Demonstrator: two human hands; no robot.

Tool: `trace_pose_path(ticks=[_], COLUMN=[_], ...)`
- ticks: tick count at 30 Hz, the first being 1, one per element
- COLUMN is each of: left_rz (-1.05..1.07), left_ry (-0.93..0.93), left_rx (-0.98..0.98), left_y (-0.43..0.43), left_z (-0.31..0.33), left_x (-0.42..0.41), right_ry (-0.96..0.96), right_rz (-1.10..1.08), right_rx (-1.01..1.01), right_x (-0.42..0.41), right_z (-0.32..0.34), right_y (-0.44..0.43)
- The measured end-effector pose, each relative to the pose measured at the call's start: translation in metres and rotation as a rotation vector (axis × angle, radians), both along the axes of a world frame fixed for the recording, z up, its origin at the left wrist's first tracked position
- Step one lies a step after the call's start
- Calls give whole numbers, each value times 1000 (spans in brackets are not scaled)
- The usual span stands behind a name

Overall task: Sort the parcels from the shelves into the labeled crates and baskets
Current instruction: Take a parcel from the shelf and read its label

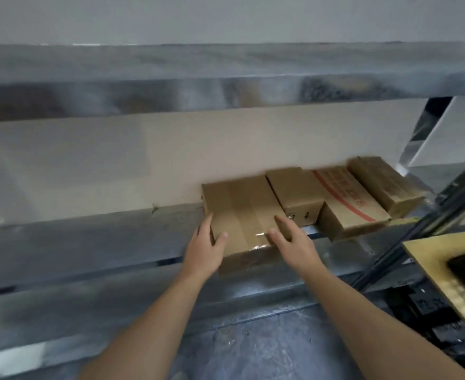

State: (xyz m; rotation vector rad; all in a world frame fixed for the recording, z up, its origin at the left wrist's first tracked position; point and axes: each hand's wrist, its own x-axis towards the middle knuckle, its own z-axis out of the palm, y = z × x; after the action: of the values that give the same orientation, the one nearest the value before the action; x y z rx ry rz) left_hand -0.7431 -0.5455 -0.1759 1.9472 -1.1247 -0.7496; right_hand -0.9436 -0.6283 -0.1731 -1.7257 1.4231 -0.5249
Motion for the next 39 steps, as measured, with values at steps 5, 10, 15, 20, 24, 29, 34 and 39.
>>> trace_pose_path(ticks=[5,10,15,20,24,29,34,39], left_rz=[152,341,447,330,362,325,160,191], left_ry=[155,583,719,890,831,557,211,426], left_rx=[-134,-398,-466,-391,-418,-455,-398,-408], left_y=[15,23,31,38,43,45,50,57], left_z=[15,30,39,45,53,64,73,73], left_x=[-28,-48,-51,-62,-68,-81,-102,-100], right_ry=[-115,-300,-497,-543,-283,-501,-716,-756], right_rz=[65,85,100,148,236,265,329,269], right_rx=[25,60,175,277,199,235,183,176], right_x=[-12,-28,-39,-42,-47,-41,-26,-34], right_z=[5,13,16,11,18,46,61,59], right_y=[6,12,17,22,19,28,43,40])
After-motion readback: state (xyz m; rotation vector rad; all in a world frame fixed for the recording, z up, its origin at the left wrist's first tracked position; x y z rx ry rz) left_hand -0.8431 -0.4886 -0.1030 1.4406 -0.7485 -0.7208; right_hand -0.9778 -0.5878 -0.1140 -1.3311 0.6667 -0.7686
